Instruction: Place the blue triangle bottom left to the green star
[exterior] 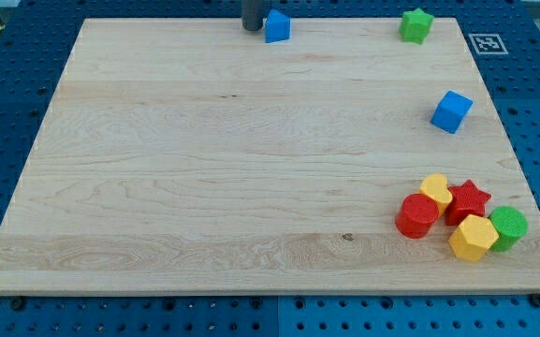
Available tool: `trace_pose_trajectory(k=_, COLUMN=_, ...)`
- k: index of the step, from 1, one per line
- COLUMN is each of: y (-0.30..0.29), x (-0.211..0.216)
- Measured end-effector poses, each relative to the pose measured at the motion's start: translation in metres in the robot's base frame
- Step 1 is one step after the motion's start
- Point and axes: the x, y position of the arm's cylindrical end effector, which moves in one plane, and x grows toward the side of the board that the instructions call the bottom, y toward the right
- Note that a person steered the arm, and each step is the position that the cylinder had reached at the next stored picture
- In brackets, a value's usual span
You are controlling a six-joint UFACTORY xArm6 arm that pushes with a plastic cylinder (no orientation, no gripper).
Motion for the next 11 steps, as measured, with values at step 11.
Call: trace_pose_trajectory(k=11, y=0.061, x=-0.005)
